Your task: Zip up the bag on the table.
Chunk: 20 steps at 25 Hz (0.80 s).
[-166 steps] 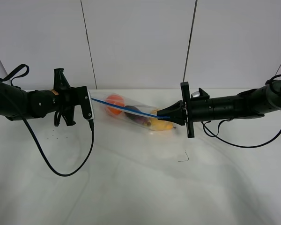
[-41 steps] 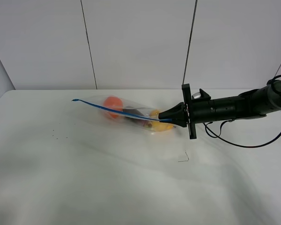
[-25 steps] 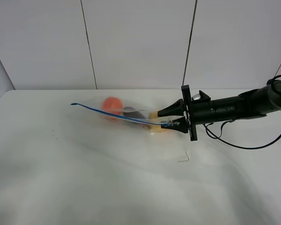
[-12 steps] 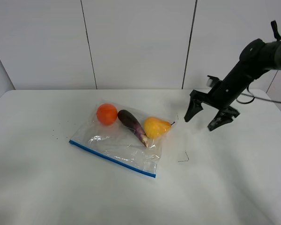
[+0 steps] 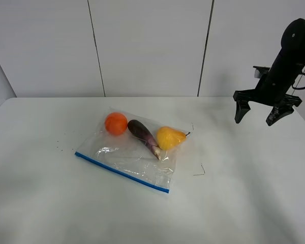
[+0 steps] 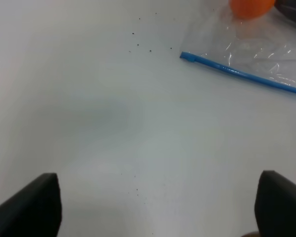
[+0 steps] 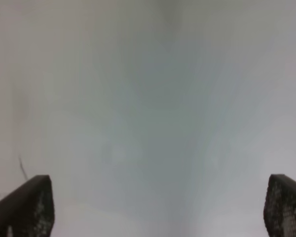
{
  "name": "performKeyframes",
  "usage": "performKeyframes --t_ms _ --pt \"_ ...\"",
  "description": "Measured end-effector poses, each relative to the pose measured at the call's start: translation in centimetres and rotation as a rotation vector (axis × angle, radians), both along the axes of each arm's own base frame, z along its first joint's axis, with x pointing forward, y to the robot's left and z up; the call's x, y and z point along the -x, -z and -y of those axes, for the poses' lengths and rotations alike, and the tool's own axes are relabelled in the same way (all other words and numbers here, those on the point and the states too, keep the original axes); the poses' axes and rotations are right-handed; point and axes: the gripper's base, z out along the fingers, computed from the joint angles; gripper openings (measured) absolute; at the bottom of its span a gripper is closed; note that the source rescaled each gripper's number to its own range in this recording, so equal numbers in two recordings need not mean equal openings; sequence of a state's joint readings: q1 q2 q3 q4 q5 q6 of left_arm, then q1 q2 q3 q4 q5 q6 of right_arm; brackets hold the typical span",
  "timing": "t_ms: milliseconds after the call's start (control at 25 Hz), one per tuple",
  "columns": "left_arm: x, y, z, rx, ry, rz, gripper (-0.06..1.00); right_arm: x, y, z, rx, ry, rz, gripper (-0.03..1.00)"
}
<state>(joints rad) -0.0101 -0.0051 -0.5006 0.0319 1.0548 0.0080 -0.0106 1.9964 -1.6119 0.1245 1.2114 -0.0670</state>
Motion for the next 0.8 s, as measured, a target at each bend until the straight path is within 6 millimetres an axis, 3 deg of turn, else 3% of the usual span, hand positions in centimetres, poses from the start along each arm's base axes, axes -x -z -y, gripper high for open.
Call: performKeyframes --t_ms 160,400,800 --pt "0.0 0.0 0.0 0.0 0.0 0.0 1.0 3.2 -1.4 0.0 0.001 -0.003 -0.011 0.94" --pt "0.0 0.0 0.0 0.0 0.0 0.0 1.0 9.9 -3.8 -0.1 0.001 -0.005 -0.005 0.94" --pt "0.0 0.0 0.0 0.0 0.0 0.0 1.0 21.6 -3.1 -0.1 0.013 -0.008 0.01 0.94"
